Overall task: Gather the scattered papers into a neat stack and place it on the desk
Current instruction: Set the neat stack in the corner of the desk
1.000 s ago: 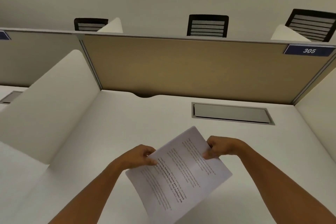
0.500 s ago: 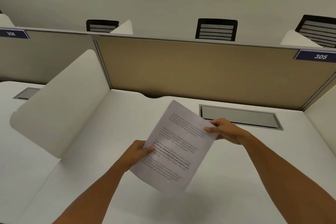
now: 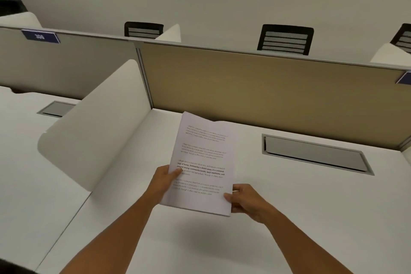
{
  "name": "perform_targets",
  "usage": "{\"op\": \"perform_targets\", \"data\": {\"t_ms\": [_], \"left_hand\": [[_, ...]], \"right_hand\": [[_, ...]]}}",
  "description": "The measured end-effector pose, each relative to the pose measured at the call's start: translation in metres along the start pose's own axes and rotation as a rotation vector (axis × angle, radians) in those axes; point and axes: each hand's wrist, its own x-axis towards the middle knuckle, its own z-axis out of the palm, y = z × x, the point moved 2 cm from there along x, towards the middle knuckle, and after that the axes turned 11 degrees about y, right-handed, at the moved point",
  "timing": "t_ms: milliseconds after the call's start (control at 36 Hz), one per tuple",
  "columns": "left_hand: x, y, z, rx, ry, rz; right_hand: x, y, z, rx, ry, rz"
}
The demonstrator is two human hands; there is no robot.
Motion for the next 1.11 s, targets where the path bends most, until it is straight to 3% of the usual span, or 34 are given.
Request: {"op": "perform_targets", "data": {"t_ms": [250,472,722,972,1111], "left_hand": [[0.049,0.006,-0.046,0.185,0.040,-0.028],[0.106,0.000,-0.088,0.265,-0.054,-0.124],[0.198,0.001,-0.115,0.291,0.122,-0.268],[0.277,-0.003,-0.125,0.403,0.379,-0.172],[0.306,-0.018,-0.133,0.457,0.430,-0.167]], "right_hand": [[0.048,-0.010,0.058,-0.037,0.142,0.003],[0.098,-0.020,0.098,-0.072,0.203,0.043],[0.162,-0.046,0.138,-0.070,0.219,0.059],[0.246,-0.077,0.173,-0.062,0.283,0.135],[0.288,-0.084,0.184,-0.052,0.306,0.269]]}}
